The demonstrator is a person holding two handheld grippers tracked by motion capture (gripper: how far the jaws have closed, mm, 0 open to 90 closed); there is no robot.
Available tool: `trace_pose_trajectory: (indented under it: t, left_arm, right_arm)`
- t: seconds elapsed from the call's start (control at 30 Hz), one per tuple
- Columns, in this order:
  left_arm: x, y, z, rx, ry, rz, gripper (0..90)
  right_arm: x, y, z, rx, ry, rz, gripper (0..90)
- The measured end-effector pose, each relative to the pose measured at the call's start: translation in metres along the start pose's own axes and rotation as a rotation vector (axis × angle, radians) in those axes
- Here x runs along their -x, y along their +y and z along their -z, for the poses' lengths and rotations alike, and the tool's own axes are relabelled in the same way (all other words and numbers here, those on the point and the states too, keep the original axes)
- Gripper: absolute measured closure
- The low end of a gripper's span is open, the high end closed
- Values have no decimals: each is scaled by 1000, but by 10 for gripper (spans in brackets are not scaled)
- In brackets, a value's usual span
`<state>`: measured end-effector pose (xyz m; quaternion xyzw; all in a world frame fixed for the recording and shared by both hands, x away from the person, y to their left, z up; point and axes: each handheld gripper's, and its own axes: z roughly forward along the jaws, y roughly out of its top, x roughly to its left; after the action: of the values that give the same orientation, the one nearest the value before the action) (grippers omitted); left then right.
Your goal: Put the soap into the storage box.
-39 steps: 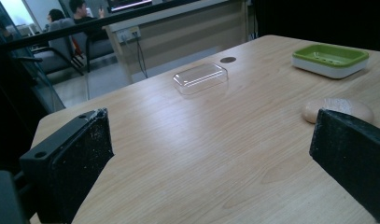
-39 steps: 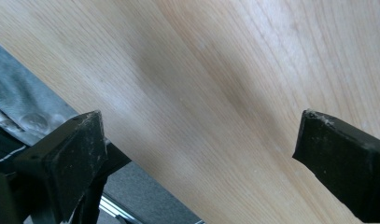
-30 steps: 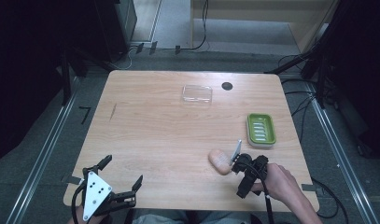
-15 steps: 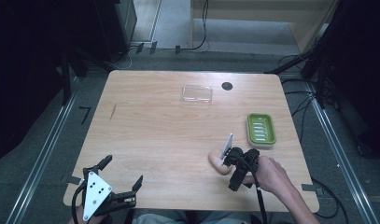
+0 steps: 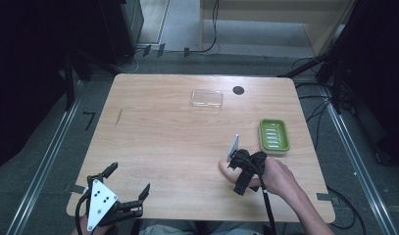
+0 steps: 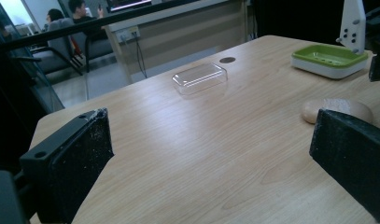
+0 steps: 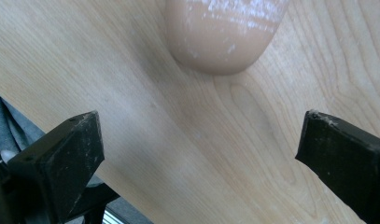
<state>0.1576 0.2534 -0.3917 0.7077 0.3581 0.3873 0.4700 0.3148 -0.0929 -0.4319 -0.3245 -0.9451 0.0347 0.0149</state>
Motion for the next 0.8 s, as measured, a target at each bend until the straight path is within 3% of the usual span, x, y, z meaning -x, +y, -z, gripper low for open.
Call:
trace_pose_trajectory:
  t: [0.4, 0.8]
  left_arm:
    - [0, 0, 0, 0, -2, 0, 0]
    - [0, 0, 0, 0, 0, 0, 0]
  right_arm:
    - [3, 17, 0, -5, 18, 7, 0]
    - [9, 32, -7, -2, 43, -24, 0]
